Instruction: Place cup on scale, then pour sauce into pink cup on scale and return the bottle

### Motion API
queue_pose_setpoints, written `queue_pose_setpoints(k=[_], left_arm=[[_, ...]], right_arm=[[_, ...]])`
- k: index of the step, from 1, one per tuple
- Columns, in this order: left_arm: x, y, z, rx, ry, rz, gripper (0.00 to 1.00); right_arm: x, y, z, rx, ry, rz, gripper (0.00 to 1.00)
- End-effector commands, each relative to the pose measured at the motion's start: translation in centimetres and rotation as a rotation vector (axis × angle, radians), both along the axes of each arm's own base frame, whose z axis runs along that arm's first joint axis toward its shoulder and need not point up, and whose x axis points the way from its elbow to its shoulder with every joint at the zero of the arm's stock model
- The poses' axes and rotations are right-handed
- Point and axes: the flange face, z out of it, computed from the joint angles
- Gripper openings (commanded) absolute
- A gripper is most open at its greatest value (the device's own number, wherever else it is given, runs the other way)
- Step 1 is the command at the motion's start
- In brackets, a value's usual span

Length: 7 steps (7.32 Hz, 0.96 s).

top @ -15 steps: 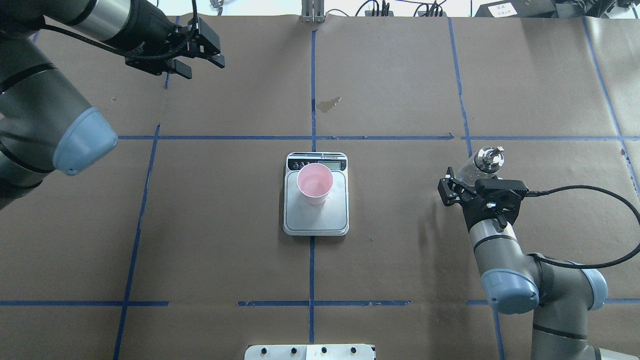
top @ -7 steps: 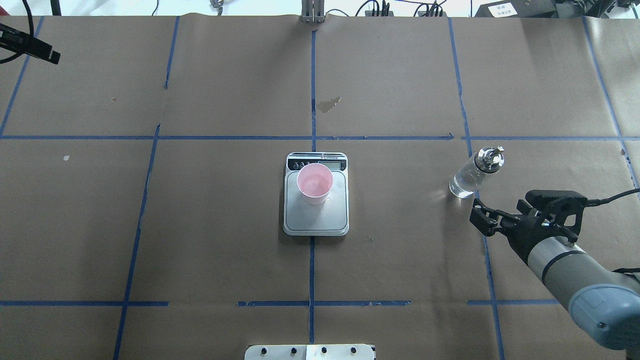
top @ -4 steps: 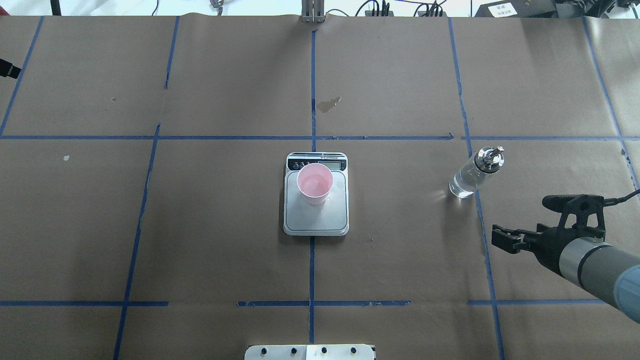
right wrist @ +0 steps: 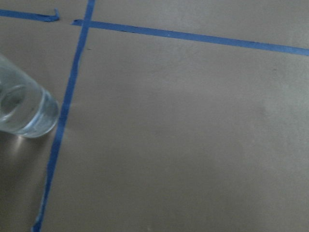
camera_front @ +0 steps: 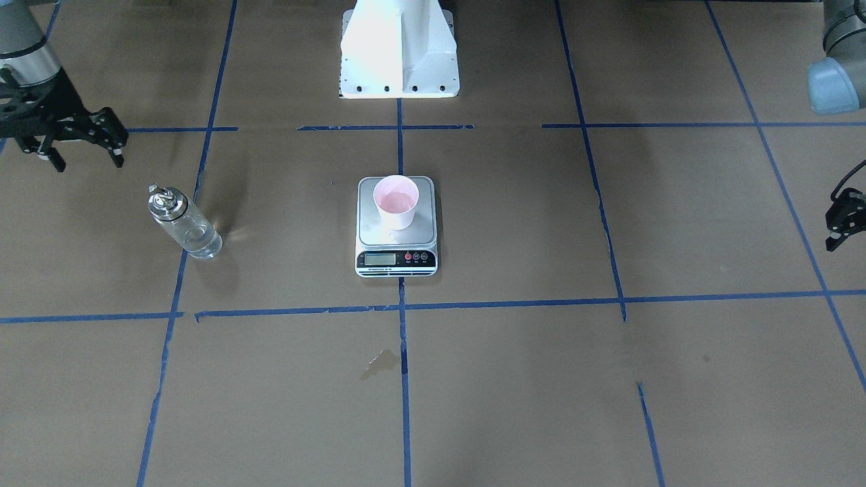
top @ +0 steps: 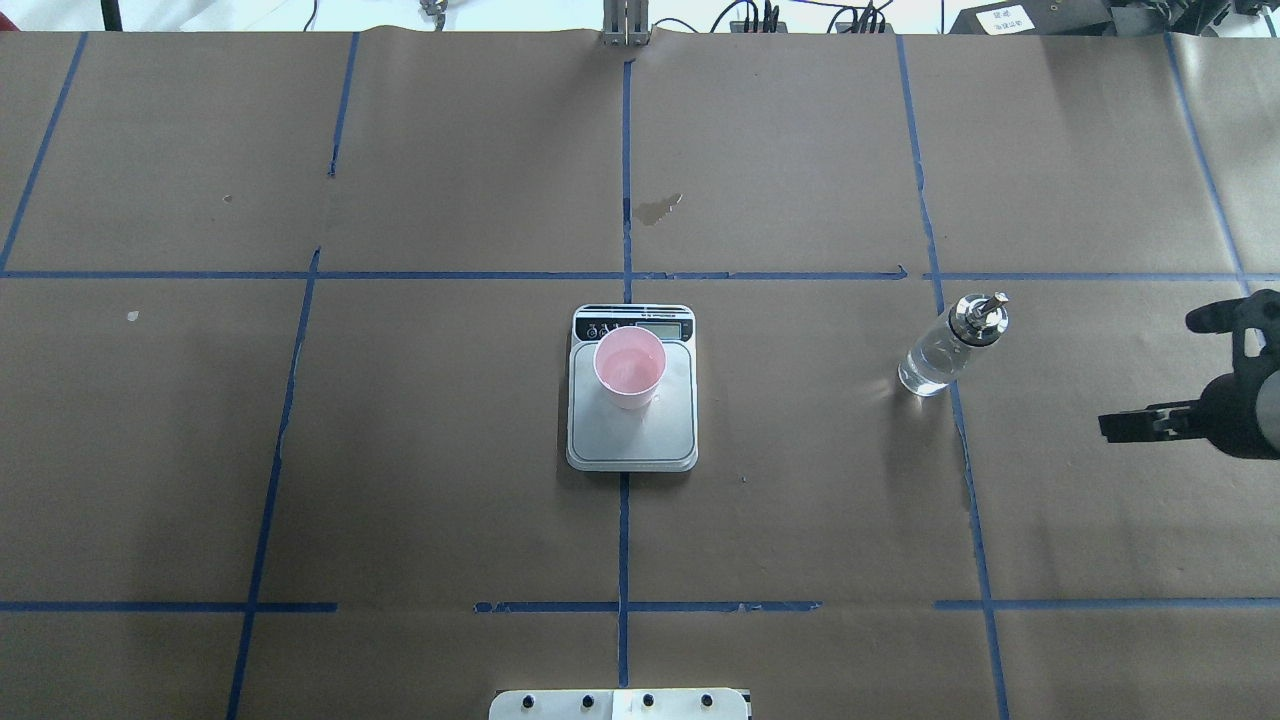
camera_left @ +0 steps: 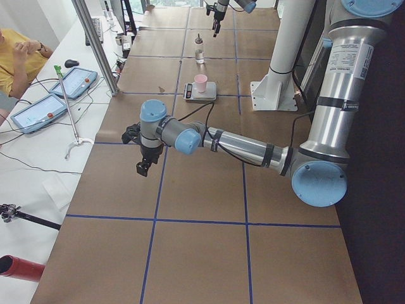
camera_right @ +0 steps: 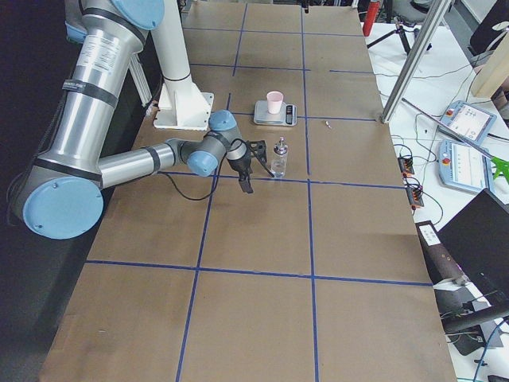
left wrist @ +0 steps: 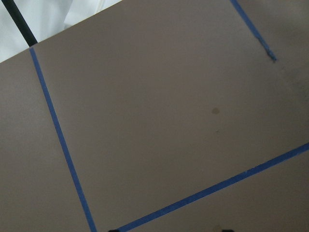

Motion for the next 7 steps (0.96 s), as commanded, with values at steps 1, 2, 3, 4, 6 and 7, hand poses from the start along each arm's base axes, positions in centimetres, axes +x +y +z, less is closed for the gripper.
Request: queue_pose_setpoints(k=[1,2,3,4,6,7], left_arm=[[-3.2,0.2,3.5,-0.021,-0.019,0.010,1.00],[-5.6,0.7,5.1,-0.067,0.026,-0.015,1.00],[-8.1,1.0,7.2,-0.128,0.049,-0.020,1.00],[-8.7,1.4,7.8,-0.170,0.058,-0.016,1.00],[-9.5,1.6,7.8,-0.256,0.053,-0.035,1.00],[-9.5,2.2,7.2,-0.345,0.078,-0.036,1.00]], right_arm=[[7.2,-6.0,5.3,-0.026,0.033,-0.061,1.00],[9.8,-9.2,6.0,-0.031,0.072,-0.119,1.00],[12.5,-12.6,6.6,-0.070,0.107,-0.146,1.00],[15.6,-14.2,8.1,-0.074,0.123,-0.169,1.00],[21.8,-16.2,13.1,-0.122,-0.006,-0.161,1.00],[23.9,-15.8,15.2,-0.145,-0.074,-0.173,1.00]])
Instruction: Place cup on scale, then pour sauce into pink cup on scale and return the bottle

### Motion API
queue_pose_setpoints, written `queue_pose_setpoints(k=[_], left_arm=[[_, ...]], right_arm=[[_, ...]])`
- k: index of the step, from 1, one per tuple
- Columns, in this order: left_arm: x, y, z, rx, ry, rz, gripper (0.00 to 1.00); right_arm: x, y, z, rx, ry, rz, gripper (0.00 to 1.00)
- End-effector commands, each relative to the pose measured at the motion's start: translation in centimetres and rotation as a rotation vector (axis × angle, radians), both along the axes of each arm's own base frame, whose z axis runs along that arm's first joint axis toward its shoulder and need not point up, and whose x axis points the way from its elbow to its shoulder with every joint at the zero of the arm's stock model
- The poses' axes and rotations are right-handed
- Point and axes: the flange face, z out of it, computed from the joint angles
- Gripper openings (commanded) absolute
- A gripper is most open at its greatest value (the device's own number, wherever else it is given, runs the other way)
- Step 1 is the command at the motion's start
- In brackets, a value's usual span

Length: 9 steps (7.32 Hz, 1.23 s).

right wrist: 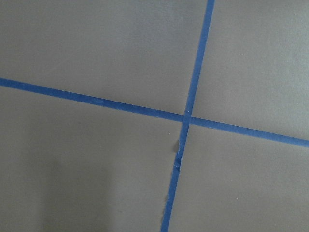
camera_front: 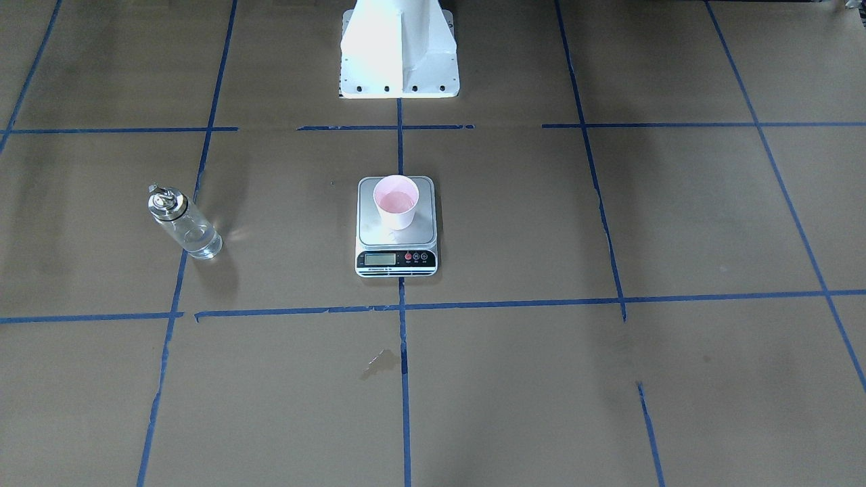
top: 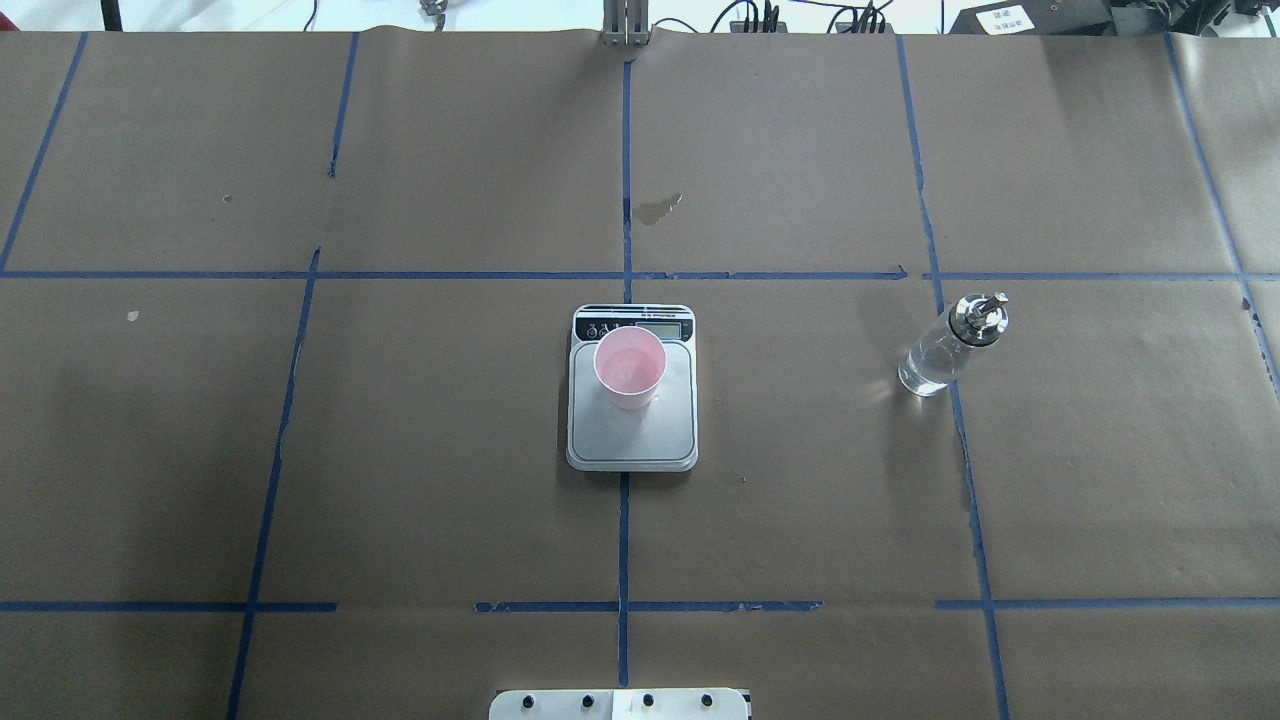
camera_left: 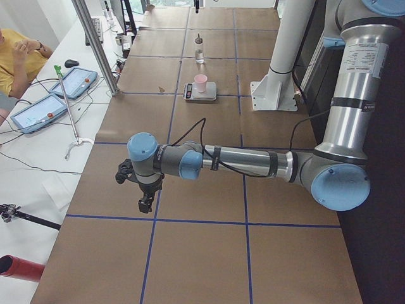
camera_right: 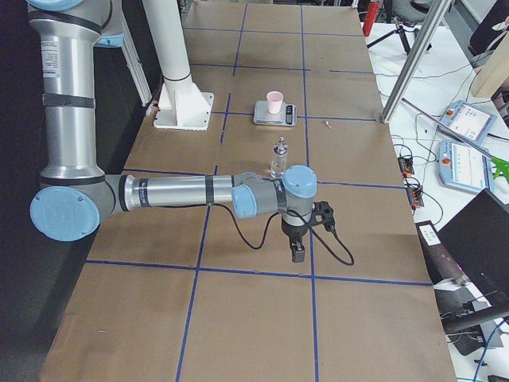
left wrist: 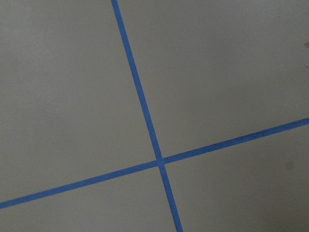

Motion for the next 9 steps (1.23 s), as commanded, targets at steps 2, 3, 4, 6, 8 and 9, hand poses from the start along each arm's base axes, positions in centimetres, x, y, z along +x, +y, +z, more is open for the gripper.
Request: queue_pose_setpoints(k=[2,3,4,6,8,9], left_arm=[[0.2,2.5,-0.3,-0.117,0.098,0.000,1.00],[0.0,1.6,-0.6,-0.034,0.057,-0.003,1.00],[-0.2,0.8,-1.7,0.036,0.025,-0.008,1.00],[-0.5,1.5,-1.0,0.039,0.008,-0.006,1.00],[-0.6,3.5,0.8,0.004,0.005,-0.007,1.00],[-0.5,3.5,1.9,-0.016,0.003,-0.006,1.00]], right_arm=[[3.9,-0.6,2.6,-0.045,-0.084,-0.012,1.00],[3.9,0.3,3.2,-0.047,-0.084,-0.010,1.00],[3.9,0.3,3.1,-0.053,-0.085,-0.003,1.00],[3.9,0.0,2.7,-0.060,-0.085,0.012,1.00],[3.8,-0.1,2.2,-0.042,-0.091,0.004,1.00],[3.8,-1.0,1.3,-0.030,-0.073,0.006,1.00]])
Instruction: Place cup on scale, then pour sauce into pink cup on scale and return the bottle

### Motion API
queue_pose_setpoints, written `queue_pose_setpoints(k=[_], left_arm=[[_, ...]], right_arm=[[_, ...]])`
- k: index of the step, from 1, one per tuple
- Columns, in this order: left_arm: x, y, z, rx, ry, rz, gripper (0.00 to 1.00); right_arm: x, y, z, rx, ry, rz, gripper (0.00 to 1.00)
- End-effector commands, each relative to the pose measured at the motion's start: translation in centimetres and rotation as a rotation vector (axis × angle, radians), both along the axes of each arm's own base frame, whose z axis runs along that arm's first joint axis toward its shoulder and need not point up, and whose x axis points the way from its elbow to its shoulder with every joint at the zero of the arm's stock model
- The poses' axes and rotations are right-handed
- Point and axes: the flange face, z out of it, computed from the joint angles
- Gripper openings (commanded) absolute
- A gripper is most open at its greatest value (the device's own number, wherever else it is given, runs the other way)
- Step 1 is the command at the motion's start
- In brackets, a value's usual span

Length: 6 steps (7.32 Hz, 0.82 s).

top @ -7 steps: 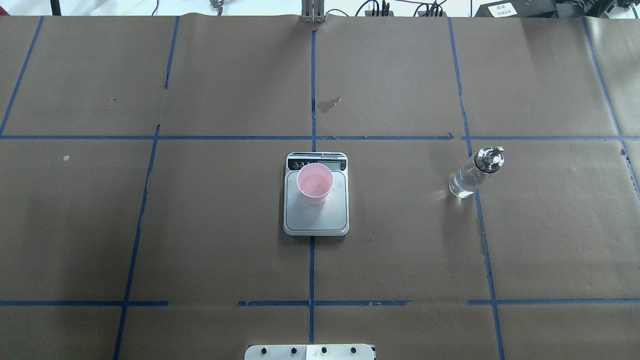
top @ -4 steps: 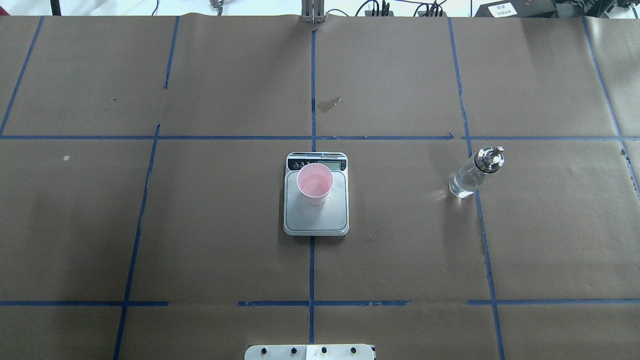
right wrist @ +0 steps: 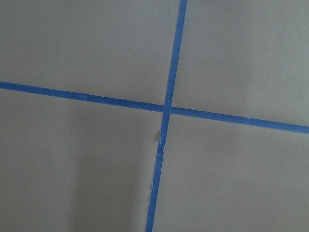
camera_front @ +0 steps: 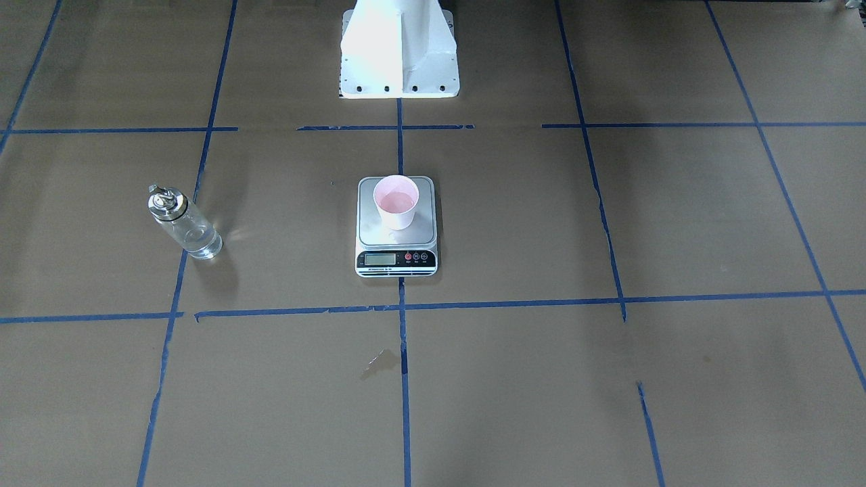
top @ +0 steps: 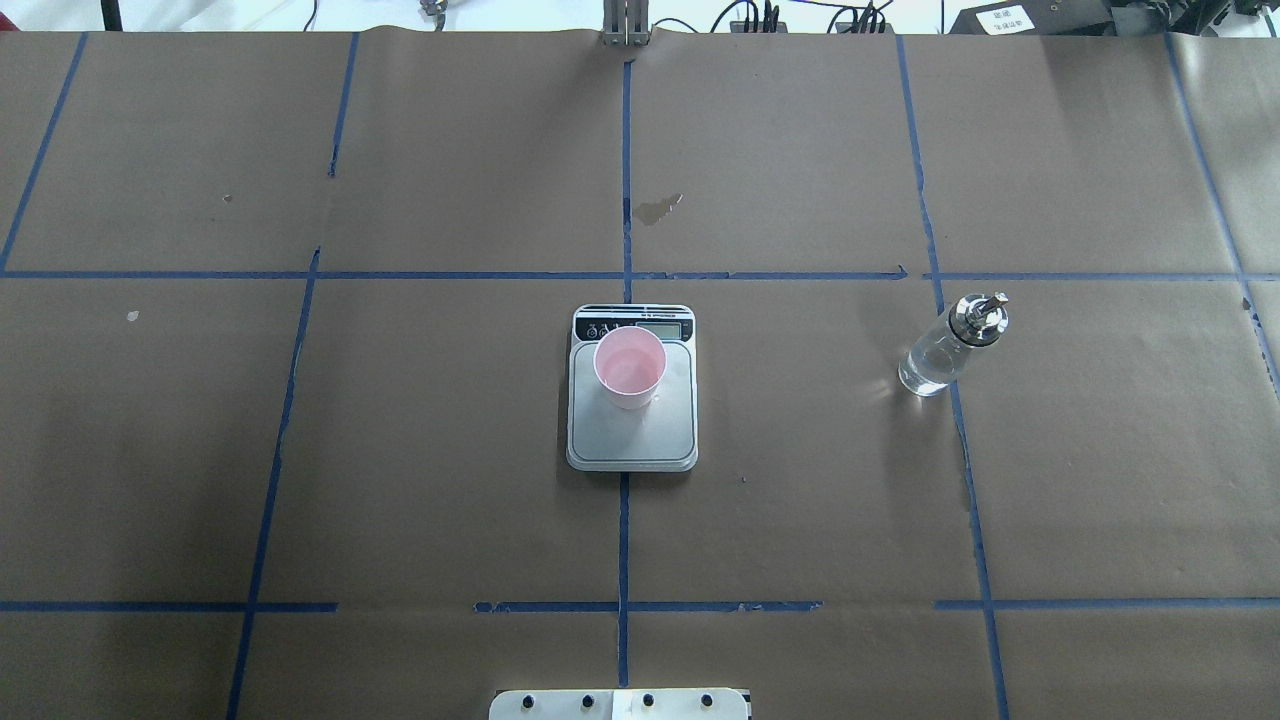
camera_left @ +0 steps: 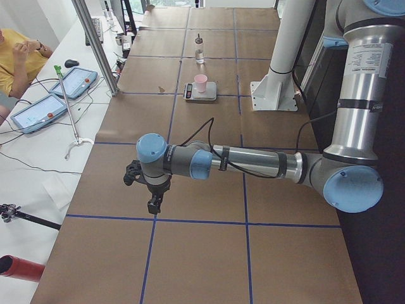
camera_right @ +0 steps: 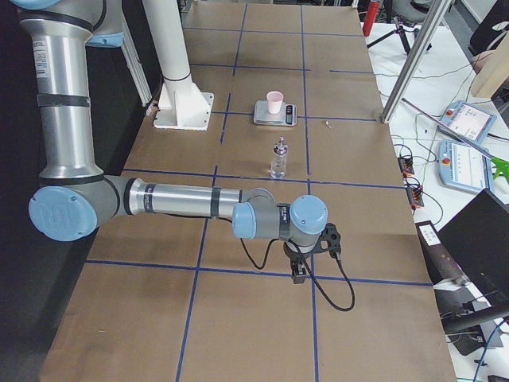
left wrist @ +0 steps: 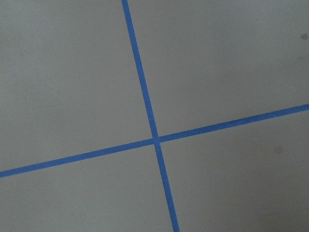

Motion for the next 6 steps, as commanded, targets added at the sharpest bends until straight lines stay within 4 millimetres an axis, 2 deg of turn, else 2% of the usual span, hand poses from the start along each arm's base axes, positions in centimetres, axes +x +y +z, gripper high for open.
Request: queue_pose_setpoints(k=[1,4,6], left_arm=[[0.0,0.4,1.1,-0.023,-0.001,-0.003,1.00],[0.1,0.0,0.6,-0.013,0.001,-0.005,1.00],[0.1,-0.1,0.2,-0.003,0.003,-0.004,1.00]], right_arm=[[0.3,-1.8,-1.9,0.030,0.058,0.005,1.00],[-1.4,-2.5,-2.6,0.000,0.062,-0.025,1.00],[-1.7,-2.8,-3.0,-0.042,0.056,-0.032,1.00]])
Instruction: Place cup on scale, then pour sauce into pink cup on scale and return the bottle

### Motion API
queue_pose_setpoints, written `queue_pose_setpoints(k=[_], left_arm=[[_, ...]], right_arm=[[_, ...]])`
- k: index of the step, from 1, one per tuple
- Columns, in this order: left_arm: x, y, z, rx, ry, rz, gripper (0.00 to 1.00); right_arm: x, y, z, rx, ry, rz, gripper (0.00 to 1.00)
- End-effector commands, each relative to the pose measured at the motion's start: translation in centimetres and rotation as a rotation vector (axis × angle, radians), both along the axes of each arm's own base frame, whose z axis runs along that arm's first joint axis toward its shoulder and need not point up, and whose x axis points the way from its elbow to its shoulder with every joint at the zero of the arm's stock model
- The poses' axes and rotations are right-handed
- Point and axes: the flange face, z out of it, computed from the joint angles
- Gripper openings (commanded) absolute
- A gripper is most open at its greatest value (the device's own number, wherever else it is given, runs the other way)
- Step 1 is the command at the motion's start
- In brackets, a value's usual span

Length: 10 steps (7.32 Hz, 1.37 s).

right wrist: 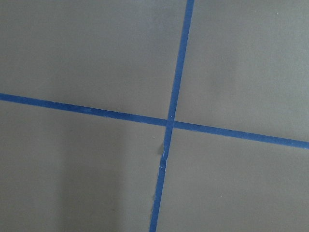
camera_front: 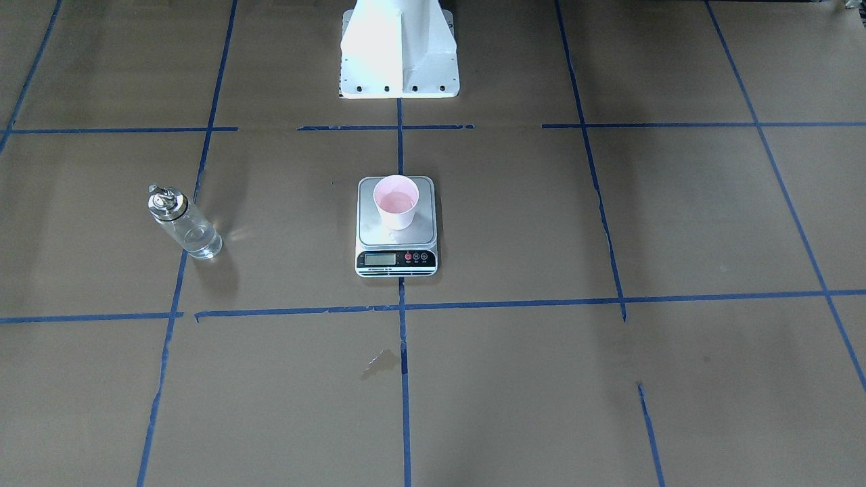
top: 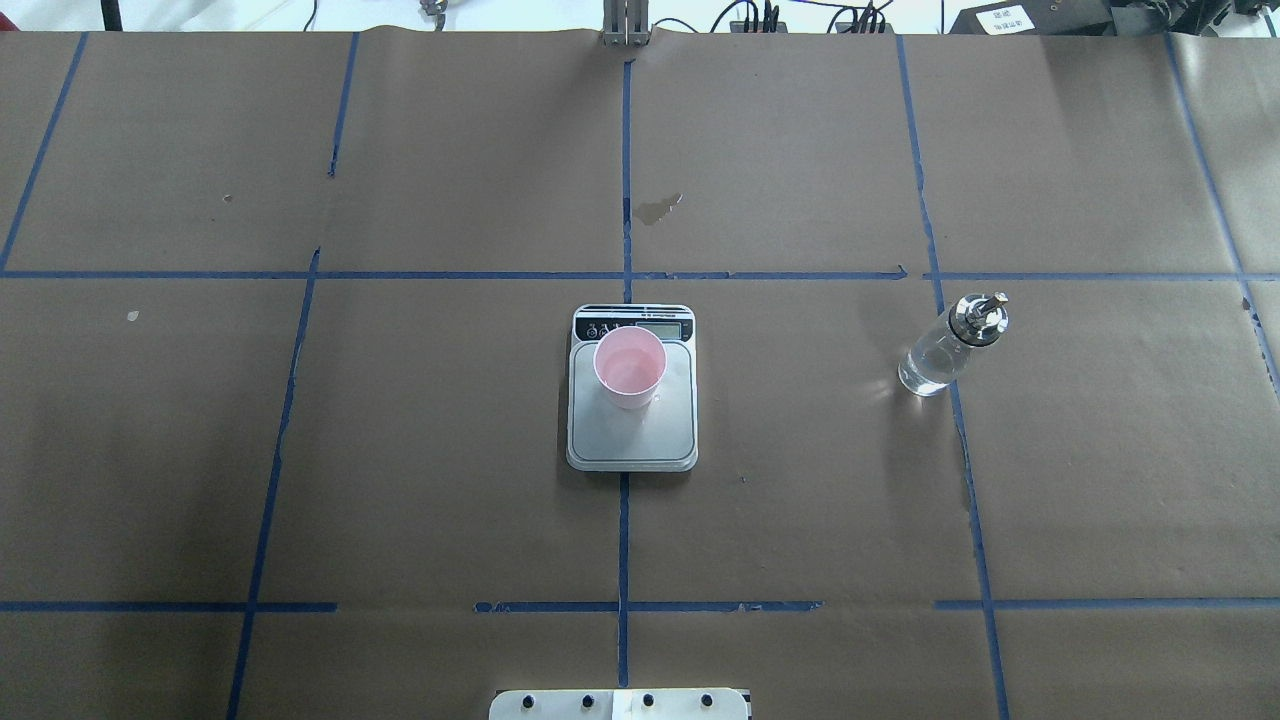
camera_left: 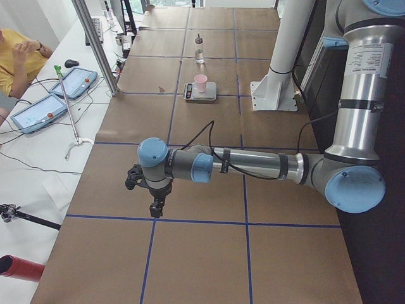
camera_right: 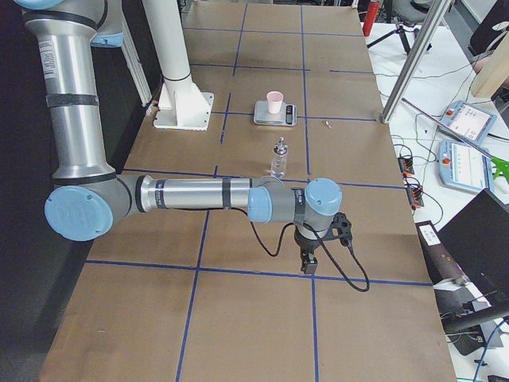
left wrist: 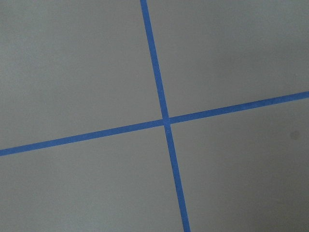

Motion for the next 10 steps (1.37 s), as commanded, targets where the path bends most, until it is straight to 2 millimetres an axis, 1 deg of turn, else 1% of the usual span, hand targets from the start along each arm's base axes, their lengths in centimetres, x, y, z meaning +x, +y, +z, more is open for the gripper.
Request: queue_pose_setpoints(k=[1,4,5,6,8,10], left_arm=[[0.01,-0.09,-0.11,0.004,0.001,0.001,1.00],[0.01,0.23,-0.20,0.006,0.003,0.000,1.00],[0.01,0.31,0.03,0.002,0.003,0.001,1.00],[0.00,0.33,0.34,-0.004,0.002,0.001,1.00],[0.02,0.30,-0.13,0.005,0.004,0.001,1.00],[0.00,0.36,0.02,0.004,0.003,0.001,1.00]], right_arm=[[-0.25,0.04,0.06,-0.017,-0.003,-0.004,1.00],[-0.31,0.11,0.23,-0.020,-0.001,-0.006,1.00],[-0.31,0.47,0.62,-0.028,-0.002,-0.006,1.00],[-0.31,0.54,0.62,-0.028,-0.003,-0.006,1.00],[-0.29,0.53,0.62,-0.026,-0.001,-0.006,1.00],[-0.32,0.56,0.30,-0.021,-0.005,-0.006,1.00]])
